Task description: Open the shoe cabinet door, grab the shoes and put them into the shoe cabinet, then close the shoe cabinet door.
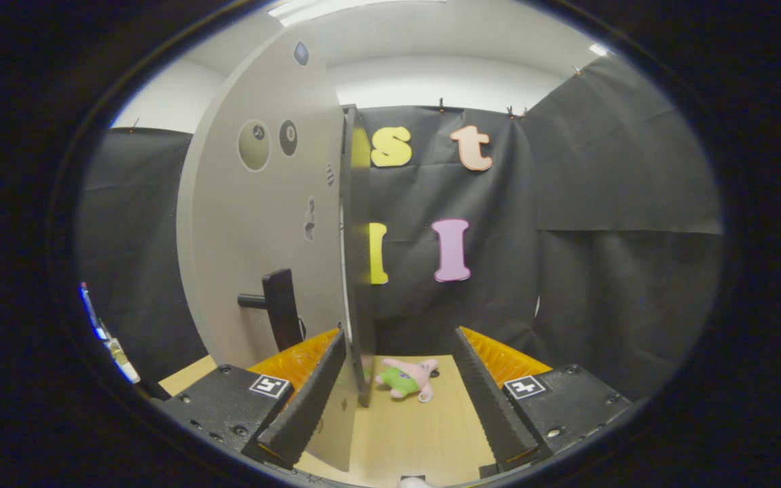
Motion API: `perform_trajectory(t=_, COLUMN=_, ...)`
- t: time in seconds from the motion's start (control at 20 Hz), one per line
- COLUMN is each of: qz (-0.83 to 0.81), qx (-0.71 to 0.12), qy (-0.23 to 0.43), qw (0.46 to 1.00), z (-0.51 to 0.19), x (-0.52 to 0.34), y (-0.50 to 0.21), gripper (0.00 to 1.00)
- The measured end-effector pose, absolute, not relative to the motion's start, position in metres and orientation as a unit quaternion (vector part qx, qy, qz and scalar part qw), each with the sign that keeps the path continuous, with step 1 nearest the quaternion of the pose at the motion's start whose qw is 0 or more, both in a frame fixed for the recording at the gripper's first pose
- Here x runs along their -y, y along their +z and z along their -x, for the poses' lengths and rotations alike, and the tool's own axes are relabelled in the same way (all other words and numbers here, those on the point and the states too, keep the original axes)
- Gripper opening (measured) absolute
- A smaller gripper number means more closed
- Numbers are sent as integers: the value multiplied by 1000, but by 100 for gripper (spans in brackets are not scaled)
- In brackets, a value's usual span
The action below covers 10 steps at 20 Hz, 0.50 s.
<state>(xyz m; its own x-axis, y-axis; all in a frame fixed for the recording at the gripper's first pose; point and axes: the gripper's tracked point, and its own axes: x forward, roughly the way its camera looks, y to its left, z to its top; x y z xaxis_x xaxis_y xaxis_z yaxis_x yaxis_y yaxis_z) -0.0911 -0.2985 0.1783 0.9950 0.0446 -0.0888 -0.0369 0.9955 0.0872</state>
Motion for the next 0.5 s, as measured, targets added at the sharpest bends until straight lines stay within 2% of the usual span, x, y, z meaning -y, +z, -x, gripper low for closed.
perform_trajectory(t=0.5, qz=-39, qx=-50, qy=47, qw=997, z=84, x=284, y=181, gripper=97)
